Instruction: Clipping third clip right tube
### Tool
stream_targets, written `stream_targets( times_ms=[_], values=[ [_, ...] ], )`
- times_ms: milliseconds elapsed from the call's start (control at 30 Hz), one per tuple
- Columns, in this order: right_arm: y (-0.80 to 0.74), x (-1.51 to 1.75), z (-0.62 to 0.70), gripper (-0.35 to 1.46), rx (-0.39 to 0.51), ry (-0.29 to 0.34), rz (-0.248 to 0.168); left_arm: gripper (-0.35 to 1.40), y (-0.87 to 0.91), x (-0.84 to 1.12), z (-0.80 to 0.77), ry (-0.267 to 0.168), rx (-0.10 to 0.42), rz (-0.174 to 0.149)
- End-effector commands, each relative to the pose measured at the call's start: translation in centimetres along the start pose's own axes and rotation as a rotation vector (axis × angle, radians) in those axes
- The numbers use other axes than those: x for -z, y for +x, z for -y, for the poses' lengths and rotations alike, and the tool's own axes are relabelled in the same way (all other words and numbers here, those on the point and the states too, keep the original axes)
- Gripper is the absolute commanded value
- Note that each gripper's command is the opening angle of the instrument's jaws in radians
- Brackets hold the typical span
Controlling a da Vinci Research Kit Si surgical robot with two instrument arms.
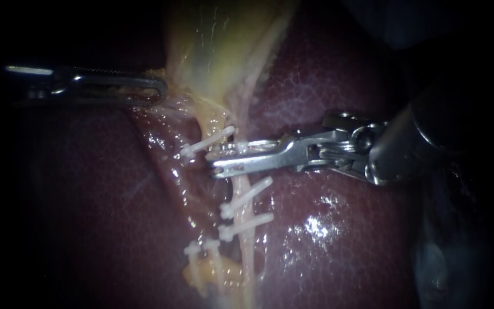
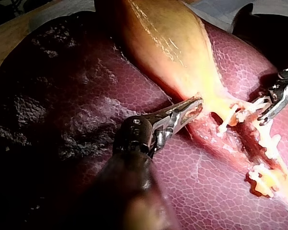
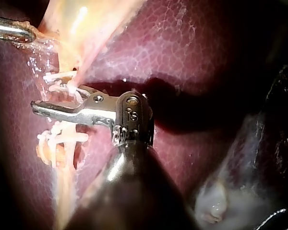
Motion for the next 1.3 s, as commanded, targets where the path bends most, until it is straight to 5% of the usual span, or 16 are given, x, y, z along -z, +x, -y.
stream_targets(
  times_ms=[33, 333, 633, 1300],
  values=[
    [0.01, 0.00, -0.02, 0.44, 0.000, -0.002, -0.001, -0.35, 0.00, 0.00, 0.00, 0.000, 0.000, 0.000],
    [0.01, 0.01, -0.04, 0.36, -0.001, -0.011, -0.011, -0.35, 0.00, -0.01, 0.00, -0.001, 0.000, 0.000],
    [-0.02, 0.07, 0.00, -0.34, -0.018, -0.005, 0.007, -0.35, 0.00, -0.01, 0.01, -0.001, 0.000, 0.000],
    [-0.07, 0.05, -0.01, -0.35, -0.032, 0.015, 0.035, -0.35, -0.01, -0.01, 0.01, -0.001, 0.000, 0.000]
  ],
)
